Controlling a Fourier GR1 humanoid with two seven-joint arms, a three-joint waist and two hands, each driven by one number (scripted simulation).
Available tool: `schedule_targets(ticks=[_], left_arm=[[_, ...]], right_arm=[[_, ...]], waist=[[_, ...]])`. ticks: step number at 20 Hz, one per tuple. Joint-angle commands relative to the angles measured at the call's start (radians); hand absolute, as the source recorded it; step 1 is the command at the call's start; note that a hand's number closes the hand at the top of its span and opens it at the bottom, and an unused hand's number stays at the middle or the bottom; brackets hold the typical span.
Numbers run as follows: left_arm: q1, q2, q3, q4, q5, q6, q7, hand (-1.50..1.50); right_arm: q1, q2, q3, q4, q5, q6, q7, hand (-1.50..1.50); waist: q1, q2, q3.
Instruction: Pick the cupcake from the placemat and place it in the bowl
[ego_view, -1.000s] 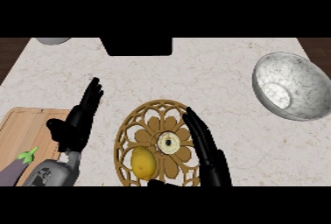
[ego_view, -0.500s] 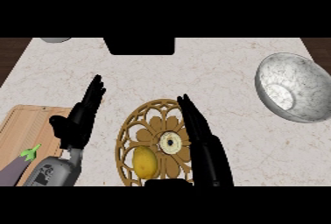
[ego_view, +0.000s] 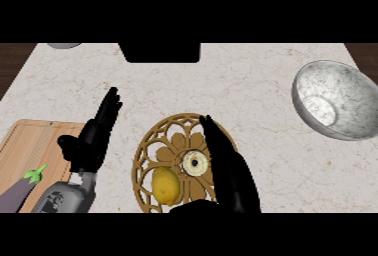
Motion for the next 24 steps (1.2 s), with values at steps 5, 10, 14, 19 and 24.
schedule_targets(ticks=[5,10,14,19,24], left_arm=[[-0.013,-0.03,0.075,-0.007,-0.038,-0.06,0.039,0.0],[-0.036,-0.062,0.099,0.12,-0.042,-0.092,-0.051,0.0],[0.025,-0.056,0.117,0.003,-0.067,-0.104,0.0,0.0],[0.01,-0.083,0.133,0.003,-0.088,-0.119,0.037,0.0],[0.068,-0.103,0.119,-0.078,-0.117,-0.137,0.044,0.0]], right_arm=[[0.119,-0.016,-0.031,-0.003,-0.038,0.007,-0.148,-1.5],[0.178,-0.042,-0.058,-0.086,-0.124,-0.01,-0.226,-1.5],[0.075,0.005,-0.029,0.009,-0.128,-0.08,-0.193,-1.5],[0.13,0.006,-0.032,0.049,-0.183,-0.105,-0.256,-1.5],[0.158,0.006,0.029,0.126,-0.189,-0.189,-0.31,-1.5]], waist=[[-0.002,0.0,0.0],[-0.007,0.001,0.0],[0.001,0.0,0.0],[-0.001,0.001,0.0],[0.0,0.0,0.0]])
